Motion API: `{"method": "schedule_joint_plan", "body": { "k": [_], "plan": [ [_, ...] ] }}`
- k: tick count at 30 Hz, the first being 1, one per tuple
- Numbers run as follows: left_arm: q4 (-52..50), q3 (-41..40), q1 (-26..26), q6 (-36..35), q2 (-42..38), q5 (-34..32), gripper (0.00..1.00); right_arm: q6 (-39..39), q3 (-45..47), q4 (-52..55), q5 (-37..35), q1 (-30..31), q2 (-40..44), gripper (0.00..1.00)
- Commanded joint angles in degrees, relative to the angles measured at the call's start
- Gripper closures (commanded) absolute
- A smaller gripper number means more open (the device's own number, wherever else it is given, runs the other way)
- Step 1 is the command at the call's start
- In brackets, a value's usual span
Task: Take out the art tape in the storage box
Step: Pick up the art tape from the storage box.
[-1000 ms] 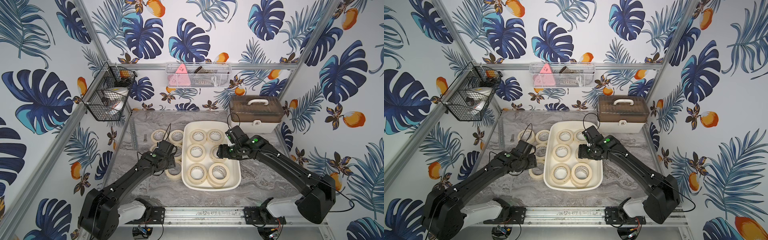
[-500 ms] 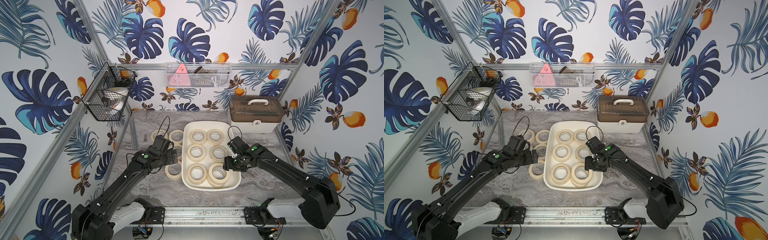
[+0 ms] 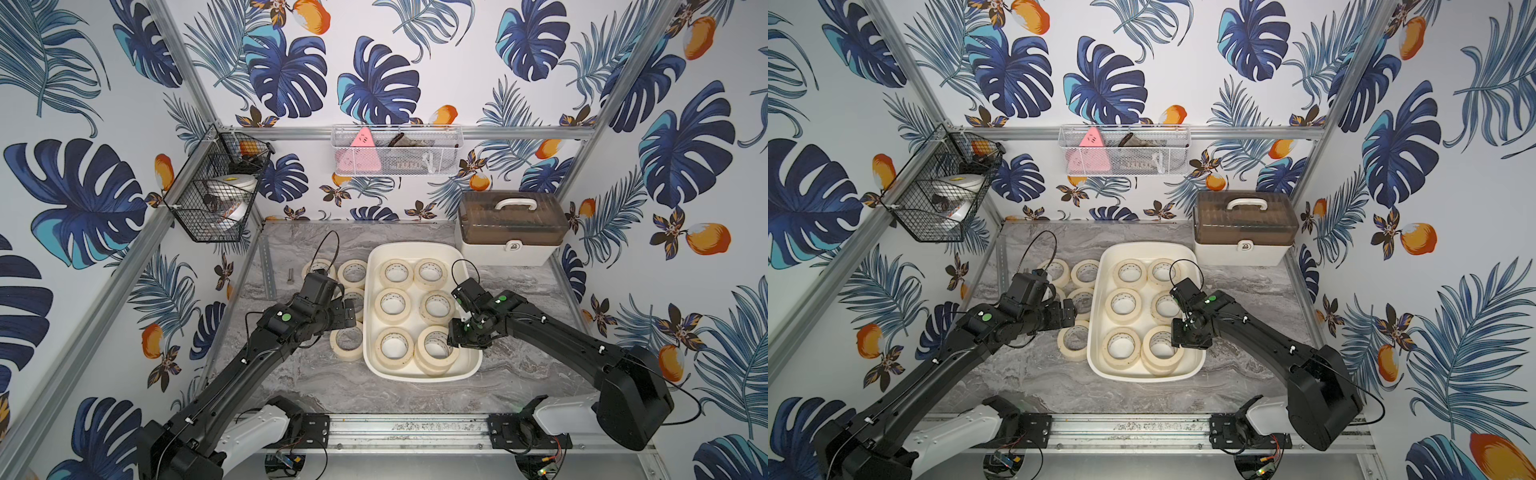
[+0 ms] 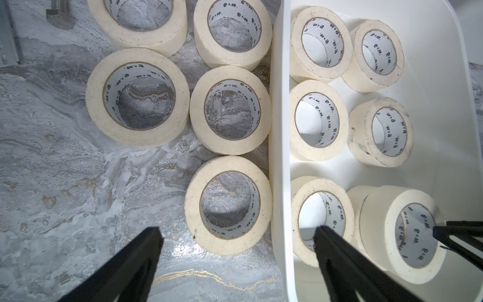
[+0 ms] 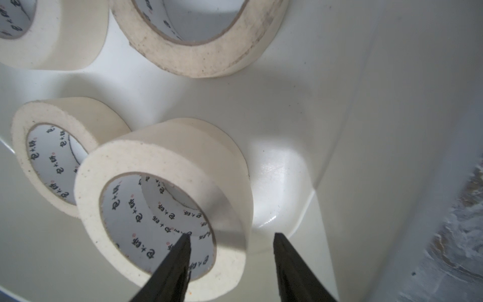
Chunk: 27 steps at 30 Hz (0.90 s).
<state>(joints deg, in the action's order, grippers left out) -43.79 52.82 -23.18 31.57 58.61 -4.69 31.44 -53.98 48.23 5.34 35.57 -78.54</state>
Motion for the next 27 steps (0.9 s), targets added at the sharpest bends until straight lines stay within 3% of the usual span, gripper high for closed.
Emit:
{"method": "schedule_joint_plan", "body": {
  "k": [1,8,27],
  "plan": [
    [-0.4,0.4,0.03,-0.81,-0.09,0.73,0.01,-0.49,0.52,-1.46,1.12,0.02,-0.33,0.48],
    [-0.55,0.4,0.0,-1.16,-0.29,1.61,0.01,-0.69,0.69,-2.39,1.23,0.07,-0.74,0.55],
    [-3.58,2.37,0.01,-2.48,-2.01,0.54,0.01,0.15,-3.45,-4.55,1.93,0.84,-3.19,0.89]
  ]
}}
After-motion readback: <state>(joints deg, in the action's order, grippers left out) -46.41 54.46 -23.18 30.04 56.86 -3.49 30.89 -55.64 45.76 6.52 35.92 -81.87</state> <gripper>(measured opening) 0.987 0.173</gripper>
